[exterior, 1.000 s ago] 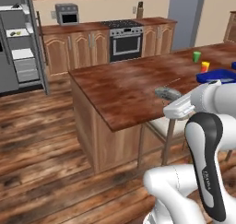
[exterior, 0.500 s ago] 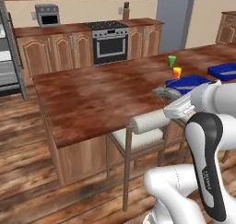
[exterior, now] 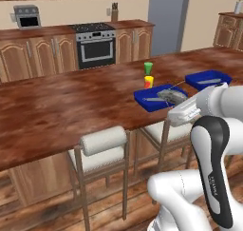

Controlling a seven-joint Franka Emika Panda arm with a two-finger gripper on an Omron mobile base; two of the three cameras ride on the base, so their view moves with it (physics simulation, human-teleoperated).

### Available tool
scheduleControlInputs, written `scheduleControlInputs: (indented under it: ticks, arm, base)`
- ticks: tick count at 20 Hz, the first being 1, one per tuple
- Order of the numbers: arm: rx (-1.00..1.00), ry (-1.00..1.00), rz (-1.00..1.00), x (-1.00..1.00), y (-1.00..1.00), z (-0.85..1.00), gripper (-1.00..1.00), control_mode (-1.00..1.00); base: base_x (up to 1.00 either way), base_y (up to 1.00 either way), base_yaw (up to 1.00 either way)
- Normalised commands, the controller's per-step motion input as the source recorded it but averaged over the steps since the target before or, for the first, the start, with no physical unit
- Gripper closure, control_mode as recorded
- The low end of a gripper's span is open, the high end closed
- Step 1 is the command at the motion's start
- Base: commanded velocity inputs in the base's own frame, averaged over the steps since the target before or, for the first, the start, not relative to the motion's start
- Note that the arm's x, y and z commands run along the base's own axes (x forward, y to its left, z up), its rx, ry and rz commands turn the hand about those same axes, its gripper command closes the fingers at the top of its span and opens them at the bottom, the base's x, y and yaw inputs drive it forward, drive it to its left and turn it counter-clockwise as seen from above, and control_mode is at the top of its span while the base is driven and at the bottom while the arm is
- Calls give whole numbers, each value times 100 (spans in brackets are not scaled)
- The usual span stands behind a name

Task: Gather the lemon wedge and cucumber from the fridge and place them on a tray on the dining counter. Then gather the fishs from the fridge and place them on the other tray.

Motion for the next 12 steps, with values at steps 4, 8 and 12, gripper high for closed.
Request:
scheduleControlInputs:
  ticks: [4,8,12]
  arm:
    - [0,0,0,0,0,0,100,100]
    - [0,0,0,0,0,0,100,100]
    - [0,0,0,0,0,0,100,100]
  base:
    - [0,-100,0]
    - [0,-100,0]
    - [0,-99,0]
